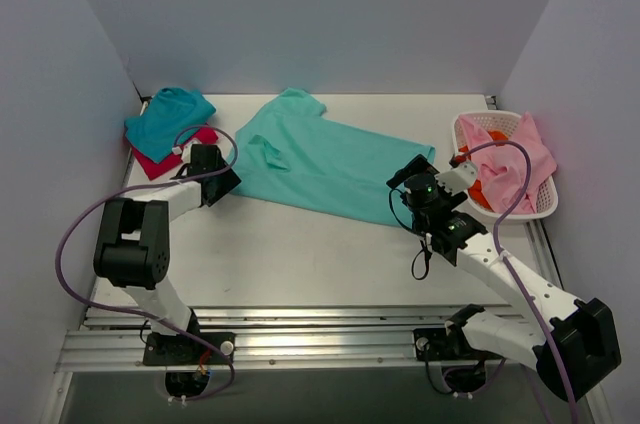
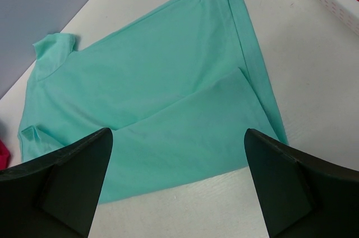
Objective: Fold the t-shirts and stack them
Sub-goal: Fold the tshirt
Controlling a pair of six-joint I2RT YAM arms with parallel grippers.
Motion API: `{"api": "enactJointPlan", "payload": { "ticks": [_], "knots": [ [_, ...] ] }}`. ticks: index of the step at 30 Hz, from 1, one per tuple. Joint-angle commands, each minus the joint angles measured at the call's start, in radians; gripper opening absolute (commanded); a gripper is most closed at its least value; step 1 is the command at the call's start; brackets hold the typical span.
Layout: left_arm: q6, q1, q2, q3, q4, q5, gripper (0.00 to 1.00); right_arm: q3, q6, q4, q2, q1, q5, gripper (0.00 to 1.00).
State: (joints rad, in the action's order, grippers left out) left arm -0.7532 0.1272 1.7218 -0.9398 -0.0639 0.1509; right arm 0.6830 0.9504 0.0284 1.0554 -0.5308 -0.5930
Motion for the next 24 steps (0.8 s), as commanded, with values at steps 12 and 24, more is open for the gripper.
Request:
{"api": "enactJointPlan", "payload": {
  "ticks": [12, 24],
  "knots": [
    [0.014, -0.024, 0.165, -0.185, 0.038, -0.013, 0.29, -0.014, -0.029, 0.004, -0.024, 0.017, -0.051, 1.00],
    [0.008, -0.014, 0.009, -0.016, 0.047, -0.057, 0.02, -0.023, -0.025, -0.019, -0.081, 0.032, -0.044, 1.00]
  ]
}}
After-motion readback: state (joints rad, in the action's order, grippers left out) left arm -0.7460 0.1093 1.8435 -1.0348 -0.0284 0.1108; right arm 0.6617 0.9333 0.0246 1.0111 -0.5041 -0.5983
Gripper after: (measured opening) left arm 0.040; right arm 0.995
